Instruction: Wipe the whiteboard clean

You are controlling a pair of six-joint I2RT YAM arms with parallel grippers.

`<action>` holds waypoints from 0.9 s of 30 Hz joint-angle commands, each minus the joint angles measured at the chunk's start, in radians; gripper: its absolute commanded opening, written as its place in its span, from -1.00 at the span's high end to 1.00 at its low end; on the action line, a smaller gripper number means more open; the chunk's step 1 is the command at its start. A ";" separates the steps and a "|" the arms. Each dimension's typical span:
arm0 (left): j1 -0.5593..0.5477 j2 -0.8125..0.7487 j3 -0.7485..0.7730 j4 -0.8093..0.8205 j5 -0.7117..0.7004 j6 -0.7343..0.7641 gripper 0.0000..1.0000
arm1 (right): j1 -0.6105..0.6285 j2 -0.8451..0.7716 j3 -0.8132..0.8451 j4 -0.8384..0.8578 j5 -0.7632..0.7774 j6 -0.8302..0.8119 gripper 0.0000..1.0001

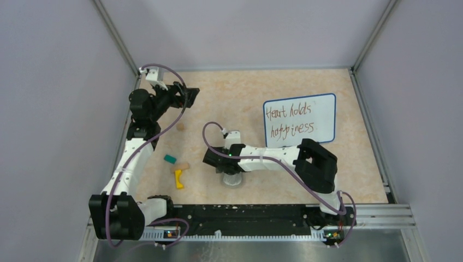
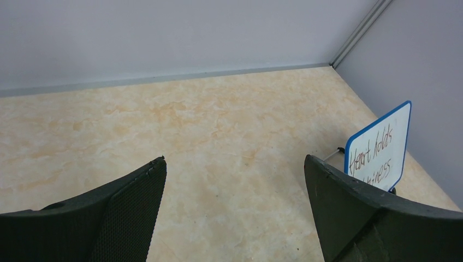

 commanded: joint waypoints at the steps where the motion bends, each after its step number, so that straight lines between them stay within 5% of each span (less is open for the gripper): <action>1: -0.001 -0.021 0.016 0.045 0.018 -0.009 -0.97 | 0.020 -0.026 0.051 -0.010 0.039 -0.023 -0.80; 10: -0.003 -0.017 0.014 0.048 0.020 -0.010 -0.98 | 0.019 -0.002 0.037 0.101 0.038 -0.006 -0.83; 20: -0.002 -0.022 0.015 0.050 0.020 -0.010 -0.97 | 0.013 0.095 0.097 0.102 0.056 -0.043 -0.43; 27: -0.001 -0.022 0.014 0.050 0.017 -0.005 -0.97 | 0.007 0.176 0.080 0.101 0.061 -0.061 -0.54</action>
